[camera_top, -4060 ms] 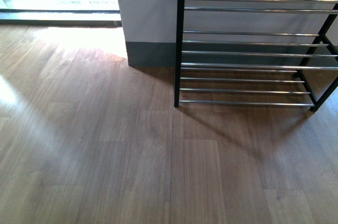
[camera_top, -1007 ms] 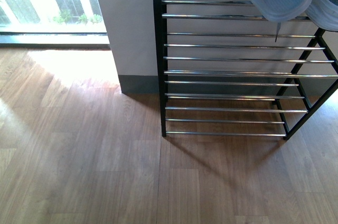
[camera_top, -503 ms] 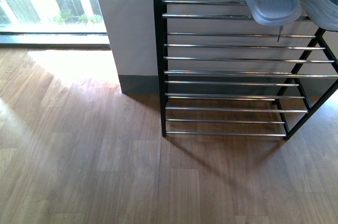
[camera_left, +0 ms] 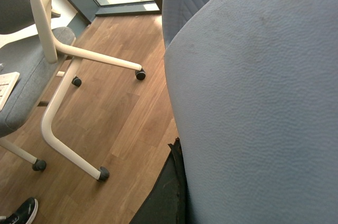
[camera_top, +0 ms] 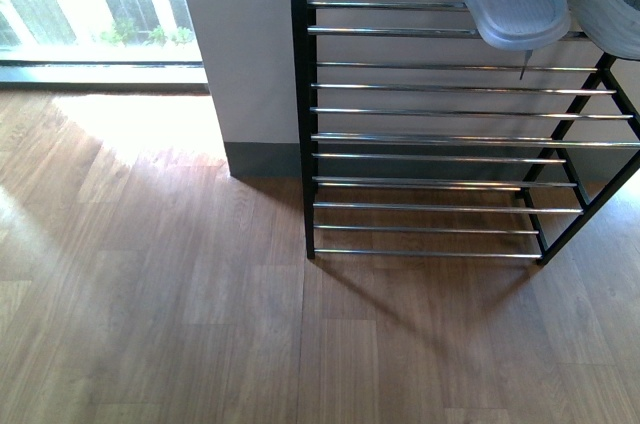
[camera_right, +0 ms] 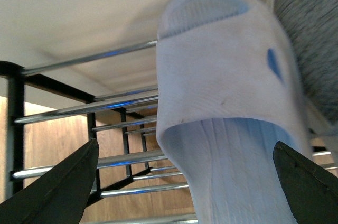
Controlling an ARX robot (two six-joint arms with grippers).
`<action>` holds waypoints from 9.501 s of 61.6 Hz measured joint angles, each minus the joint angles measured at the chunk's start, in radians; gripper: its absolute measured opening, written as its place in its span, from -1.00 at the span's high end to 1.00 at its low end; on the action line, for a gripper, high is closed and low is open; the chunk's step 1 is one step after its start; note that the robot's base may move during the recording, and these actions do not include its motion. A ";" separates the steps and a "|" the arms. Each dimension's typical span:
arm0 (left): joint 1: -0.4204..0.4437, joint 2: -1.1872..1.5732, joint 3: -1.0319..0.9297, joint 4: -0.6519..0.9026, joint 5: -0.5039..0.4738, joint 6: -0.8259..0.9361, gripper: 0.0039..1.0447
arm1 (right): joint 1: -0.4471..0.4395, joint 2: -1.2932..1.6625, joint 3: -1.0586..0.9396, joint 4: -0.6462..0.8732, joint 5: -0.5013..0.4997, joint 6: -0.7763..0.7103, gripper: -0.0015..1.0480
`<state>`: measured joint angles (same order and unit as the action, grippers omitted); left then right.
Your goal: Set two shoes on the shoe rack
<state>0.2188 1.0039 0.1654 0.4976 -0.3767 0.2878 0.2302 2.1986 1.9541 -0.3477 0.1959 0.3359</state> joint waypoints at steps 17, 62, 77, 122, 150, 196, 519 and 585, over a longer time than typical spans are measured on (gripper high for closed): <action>0.000 0.000 0.000 0.000 0.000 0.000 0.97 | -0.044 -0.326 -0.735 1.030 -0.023 -0.285 -0.01; 0.000 0.000 0.000 0.000 0.000 0.000 0.97 | -0.163 -0.864 -1.641 1.358 -0.132 -0.332 0.97; 0.000 0.000 0.000 0.000 0.000 0.000 0.97 | -0.226 -1.009 -1.755 1.329 -0.190 -0.333 0.97; 0.000 0.000 0.000 0.000 0.000 0.000 0.97 | -0.229 -1.525 -1.934 1.000 -0.196 -0.333 0.97; 0.000 0.000 0.000 0.000 0.000 0.000 0.97 | -0.229 -1.777 -1.935 0.767 -0.196 -0.333 0.97; 0.000 0.000 0.000 0.000 0.000 0.000 0.97 | -0.229 -2.020 -1.935 0.527 -0.196 -0.333 0.97; -0.222 -0.721 -0.151 -0.214 0.377 -0.286 0.98 | -0.229 -2.194 -1.934 0.347 -0.193 -0.333 -0.82; -0.221 -0.988 -0.151 -0.498 0.377 -0.286 -0.23 | -0.229 -2.194 -1.934 0.347 -0.193 -0.333 -0.82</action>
<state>-0.0025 0.0158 0.0139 -0.0002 -0.0002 0.0017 0.0013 0.0048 0.0196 -0.0010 0.0025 0.0029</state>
